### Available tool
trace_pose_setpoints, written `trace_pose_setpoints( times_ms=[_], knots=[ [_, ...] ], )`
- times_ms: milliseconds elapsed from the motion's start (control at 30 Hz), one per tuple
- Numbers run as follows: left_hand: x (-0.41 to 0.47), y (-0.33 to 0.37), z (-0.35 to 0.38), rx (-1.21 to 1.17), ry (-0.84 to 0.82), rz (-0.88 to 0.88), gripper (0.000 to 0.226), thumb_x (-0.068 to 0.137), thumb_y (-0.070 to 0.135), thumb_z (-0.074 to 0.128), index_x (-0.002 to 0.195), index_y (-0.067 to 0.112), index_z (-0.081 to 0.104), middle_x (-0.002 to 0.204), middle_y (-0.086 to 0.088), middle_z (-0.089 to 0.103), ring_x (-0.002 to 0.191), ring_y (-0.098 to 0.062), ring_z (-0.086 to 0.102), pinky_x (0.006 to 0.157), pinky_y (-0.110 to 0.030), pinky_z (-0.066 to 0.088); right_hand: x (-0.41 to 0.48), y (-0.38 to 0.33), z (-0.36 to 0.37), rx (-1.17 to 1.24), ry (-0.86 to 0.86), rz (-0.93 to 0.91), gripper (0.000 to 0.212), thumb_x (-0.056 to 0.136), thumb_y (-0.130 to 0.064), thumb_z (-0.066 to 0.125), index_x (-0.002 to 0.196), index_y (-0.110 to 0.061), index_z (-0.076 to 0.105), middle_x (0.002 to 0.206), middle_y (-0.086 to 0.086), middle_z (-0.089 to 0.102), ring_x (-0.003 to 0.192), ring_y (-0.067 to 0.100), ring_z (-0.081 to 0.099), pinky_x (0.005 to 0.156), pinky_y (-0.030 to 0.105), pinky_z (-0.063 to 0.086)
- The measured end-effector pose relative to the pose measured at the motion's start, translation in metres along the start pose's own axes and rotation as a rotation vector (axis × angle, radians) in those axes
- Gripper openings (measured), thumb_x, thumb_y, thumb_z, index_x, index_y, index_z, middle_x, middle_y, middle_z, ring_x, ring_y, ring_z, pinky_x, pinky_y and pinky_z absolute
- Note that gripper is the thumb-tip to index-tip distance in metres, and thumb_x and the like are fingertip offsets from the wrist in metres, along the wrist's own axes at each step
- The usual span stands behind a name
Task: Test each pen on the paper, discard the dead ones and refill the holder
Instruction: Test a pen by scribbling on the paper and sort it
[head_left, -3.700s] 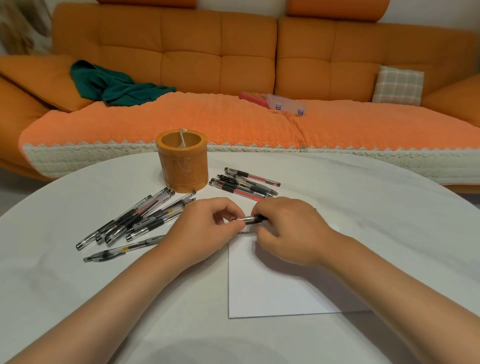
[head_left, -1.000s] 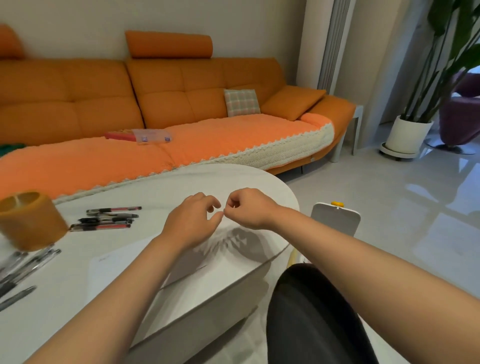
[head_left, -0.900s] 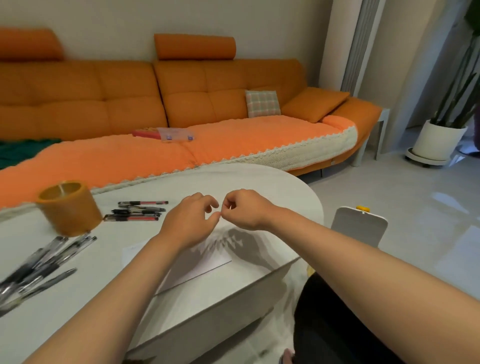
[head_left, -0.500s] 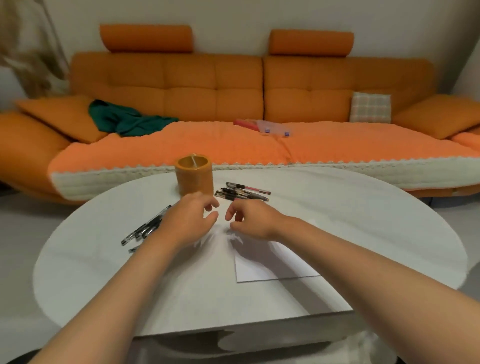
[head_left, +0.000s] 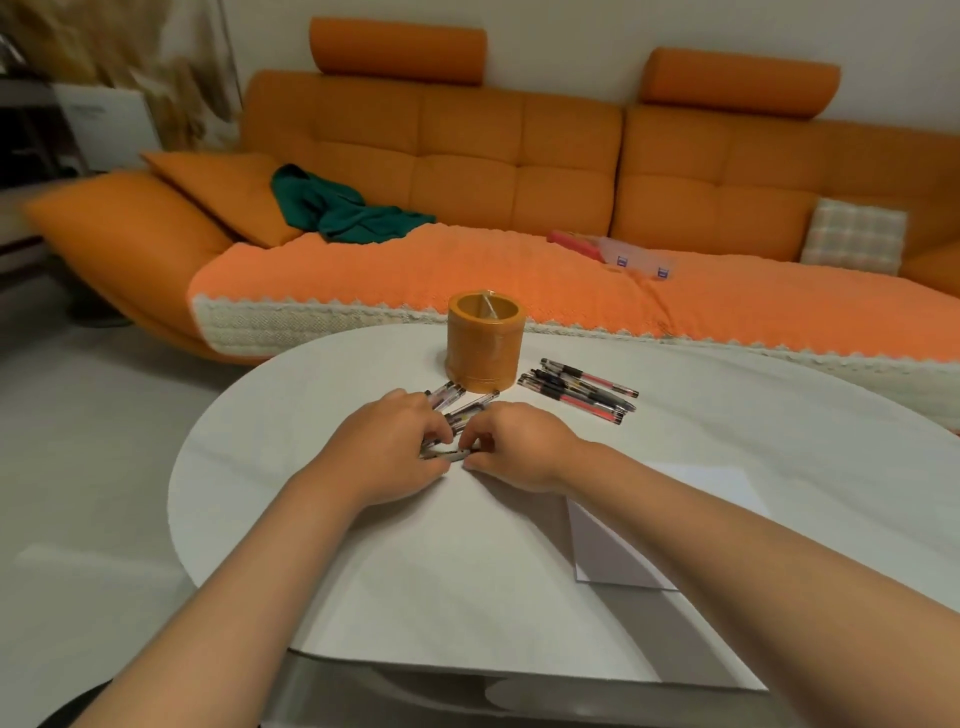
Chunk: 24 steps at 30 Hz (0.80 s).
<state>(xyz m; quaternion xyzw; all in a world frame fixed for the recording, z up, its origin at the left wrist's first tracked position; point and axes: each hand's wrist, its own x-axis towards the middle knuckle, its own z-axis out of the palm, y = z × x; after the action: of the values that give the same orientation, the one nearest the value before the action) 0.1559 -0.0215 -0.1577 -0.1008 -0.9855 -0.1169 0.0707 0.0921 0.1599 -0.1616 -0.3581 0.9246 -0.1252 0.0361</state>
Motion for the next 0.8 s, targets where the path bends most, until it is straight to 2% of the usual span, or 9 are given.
trace_pose_setpoints(
  times_ms=[133,333,433,567,633,700,800],
  knots=[
    [0.002,0.004,0.003,0.016,-0.019,-0.001,0.031,0.085,0.046,0.066,0.115,0.039,0.066,0.109,0.011,0.058,0.108,-0.013,0.048,0.086,-0.032,0.045,-0.002,0.007,0.0,0.008,0.045,-0.019,0.014,0.091,-0.037,0.066,0.098,-0.026,0.071,0.096,-0.006,0.058,0.09,0.018,0.058,0.073,0.035,0.049],
    [0.006,0.014,0.003,0.009,-0.004,-0.012,0.022,0.09,0.039,0.058,0.11,0.04,0.067,0.103,0.014,0.063,0.101,-0.013,0.057,0.081,-0.031,0.047,-0.022,0.029,-0.016,0.038,0.144,-0.025,0.012,0.096,-0.032,0.06,0.099,-0.024,0.068,0.099,-0.01,0.054,0.086,0.015,0.056,0.073,0.036,0.049],
    [0.011,0.025,0.003,0.019,-0.021,-0.002,0.025,0.091,0.037,0.056,0.114,0.04,0.065,0.105,0.016,0.064,0.099,-0.012,0.058,0.082,-0.031,0.048,-0.031,0.043,-0.021,0.14,0.165,0.017,0.009,0.097,-0.029,0.059,0.098,-0.024,0.067,0.098,-0.011,0.06,0.082,0.01,0.055,0.077,0.036,0.049],
    [0.022,0.038,0.012,0.016,0.005,-0.003,0.02,0.095,0.038,0.054,0.112,0.038,0.063,0.103,0.015,0.066,0.092,-0.012,0.055,0.073,-0.03,0.044,-0.045,0.062,-0.022,0.278,0.219,0.063,0.008,0.097,-0.027,0.058,0.095,-0.026,0.066,0.092,-0.018,0.062,0.083,0.004,0.056,0.075,0.03,0.044],
    [0.028,0.045,0.018,-0.035,0.015,0.002,0.018,0.096,0.039,0.053,0.111,0.038,0.063,0.103,0.016,0.065,0.089,-0.009,0.052,0.071,-0.03,0.041,-0.051,0.073,-0.02,0.163,0.293,0.045,0.009,0.096,-0.026,0.06,0.099,-0.028,0.068,0.097,-0.015,0.066,0.093,0.011,0.057,0.088,0.035,0.046],
    [0.035,0.056,0.023,-0.131,0.036,0.019,0.018,0.096,0.041,0.053,0.11,0.038,0.064,0.103,0.018,0.064,0.085,-0.004,0.053,0.072,-0.031,0.045,-0.055,0.081,-0.018,-0.002,0.339,0.001,0.018,0.094,-0.026,0.06,0.11,-0.029,0.069,0.105,-0.011,0.069,0.106,0.018,0.055,0.102,0.039,0.039],
    [0.043,0.075,0.031,-0.331,0.086,0.047,0.015,0.094,0.04,0.06,0.105,0.036,0.068,0.094,0.02,0.063,0.077,0.0,0.055,0.069,-0.029,0.046,-0.061,0.088,-0.016,-0.141,0.312,-0.116,0.028,0.095,-0.028,0.055,0.12,-0.029,0.065,0.104,-0.01,0.068,0.102,0.017,0.054,0.097,0.036,0.036]
  ],
)
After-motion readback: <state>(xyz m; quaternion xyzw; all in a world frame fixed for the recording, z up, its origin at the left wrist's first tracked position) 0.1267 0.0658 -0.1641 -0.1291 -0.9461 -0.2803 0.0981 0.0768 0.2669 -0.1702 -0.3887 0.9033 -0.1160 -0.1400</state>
